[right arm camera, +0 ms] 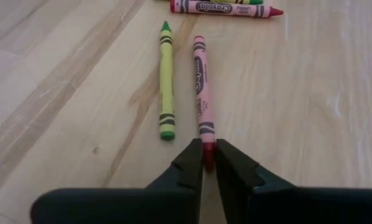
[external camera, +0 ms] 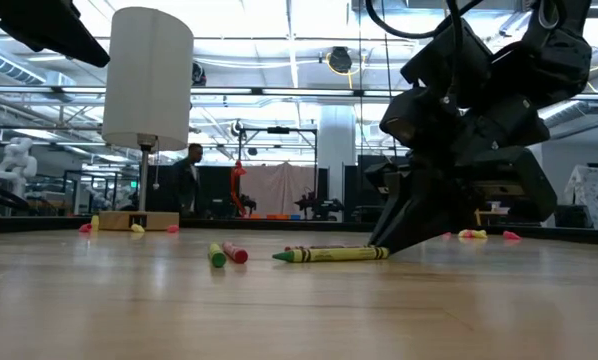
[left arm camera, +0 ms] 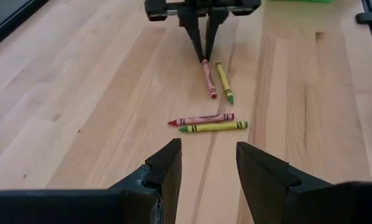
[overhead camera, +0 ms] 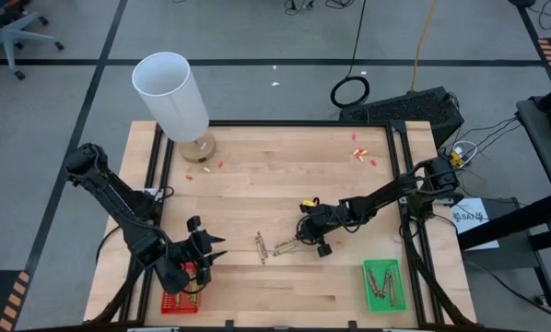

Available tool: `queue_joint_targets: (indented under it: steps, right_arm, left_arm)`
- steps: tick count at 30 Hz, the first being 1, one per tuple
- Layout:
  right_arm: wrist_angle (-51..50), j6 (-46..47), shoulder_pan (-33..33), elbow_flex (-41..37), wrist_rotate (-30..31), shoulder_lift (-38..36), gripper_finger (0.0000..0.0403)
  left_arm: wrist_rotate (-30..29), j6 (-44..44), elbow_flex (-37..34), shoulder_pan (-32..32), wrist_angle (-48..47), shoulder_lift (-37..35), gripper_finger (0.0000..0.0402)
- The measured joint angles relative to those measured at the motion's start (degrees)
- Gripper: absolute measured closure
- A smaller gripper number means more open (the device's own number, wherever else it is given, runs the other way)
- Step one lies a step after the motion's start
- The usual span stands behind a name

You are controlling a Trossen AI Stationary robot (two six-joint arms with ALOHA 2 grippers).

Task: Sort crayons
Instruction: Put the red crayon into the green bin

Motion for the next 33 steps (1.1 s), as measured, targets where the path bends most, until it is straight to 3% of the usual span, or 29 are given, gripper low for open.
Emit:
queue_joint_targets:
  steps: [6, 12, 17, 25, 33]
  right_arm:
    - [0.86, 1.15, -0.12, -0.04, -0.29, 0.06, 0.0328]
    - [2.8, 0.66, -0.1, -0.07, -2.47, 0.41, 0.0317]
    - [4.88, 0.45, -0.09, -0.04, -3.7, 3.04, 0.0333]
    - [5.79, 1.15, -0.18, 0.07, -3.37, 4.22, 0.0395]
    - [2.61, 0.33, -0.23, -0.04, -3.4, 0.87, 0.04]
  left_arm:
    - [-0.13, 0.02, 0.0, -0.02, 0.61, 0.0, 0.0249]
    - [-0.25, 0.02, -0.02, -0.04, 1.24, 0.0, 0.0249]
    - [-0.28, 0.0, -0.04, -0.04, 1.39, 0.04, 0.0249]
    - [-0.27, -0.02, -0.05, -0.04, 1.77, 0.04, 0.0249]
    - [-0.26, -0.02, -0.07, -0.04, 1.81, 0.04, 0.0249]
